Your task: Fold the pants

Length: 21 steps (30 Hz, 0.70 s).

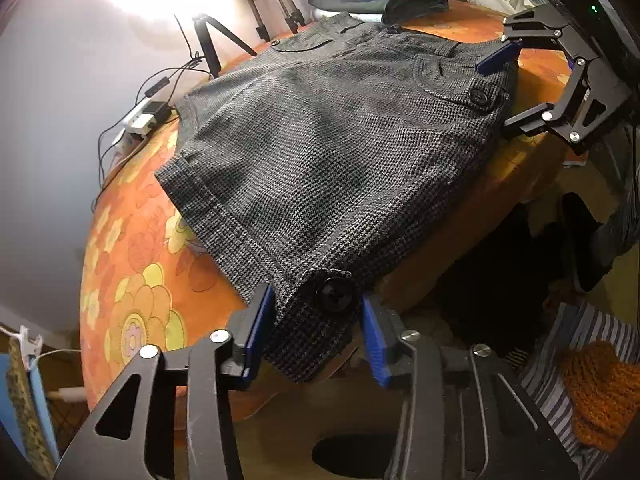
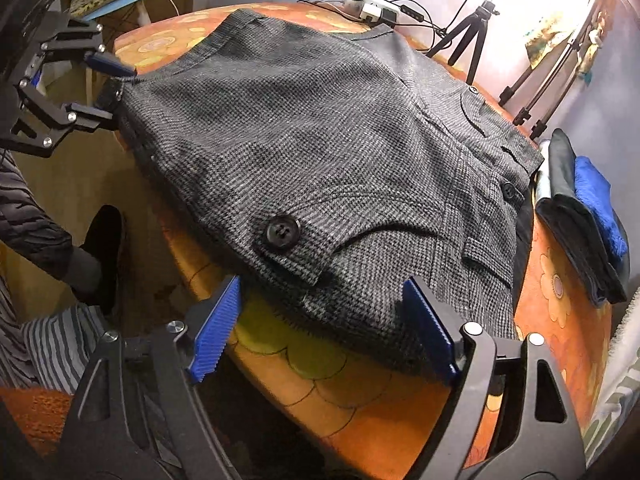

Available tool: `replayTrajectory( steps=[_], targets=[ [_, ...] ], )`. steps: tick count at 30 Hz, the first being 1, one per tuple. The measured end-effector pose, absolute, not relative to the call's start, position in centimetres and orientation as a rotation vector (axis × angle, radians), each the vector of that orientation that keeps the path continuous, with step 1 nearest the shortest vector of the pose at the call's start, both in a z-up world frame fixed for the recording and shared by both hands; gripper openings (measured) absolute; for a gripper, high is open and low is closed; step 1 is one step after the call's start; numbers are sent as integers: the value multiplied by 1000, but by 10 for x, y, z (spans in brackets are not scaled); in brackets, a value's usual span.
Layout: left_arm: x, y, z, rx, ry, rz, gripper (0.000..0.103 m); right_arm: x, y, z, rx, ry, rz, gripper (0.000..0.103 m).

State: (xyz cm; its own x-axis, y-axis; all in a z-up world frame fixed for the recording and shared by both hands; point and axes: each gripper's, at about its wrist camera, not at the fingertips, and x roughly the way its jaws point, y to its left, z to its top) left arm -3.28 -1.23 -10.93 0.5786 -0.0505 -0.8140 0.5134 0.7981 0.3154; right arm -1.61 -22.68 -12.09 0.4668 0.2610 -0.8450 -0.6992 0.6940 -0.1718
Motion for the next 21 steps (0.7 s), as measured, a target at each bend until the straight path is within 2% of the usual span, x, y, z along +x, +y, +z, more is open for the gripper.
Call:
replayTrajectory(
  steps=[3, 5, 8, 14, 21],
  targets=[
    [-30, -11, -105, 542, 890, -355, 31, -13, -224, -121, -539, 919, 650, 67],
    [-28, -9, -100, 511, 880, -358, 30, -14, -222, -119, -531, 924, 666, 49],
    [-28, -8, -91, 479, 856, -355, 29, -13, -219, -116, -532, 915, 657, 29],
    [-25, -5, -75, 437, 806, -337, 28, -9, -221, -102, -498, 876, 627, 22],
    [-8, -4, -30, 395, 679, -304, 27, -5, -223, -73, -496, 774, 565, 19]
  ],
)
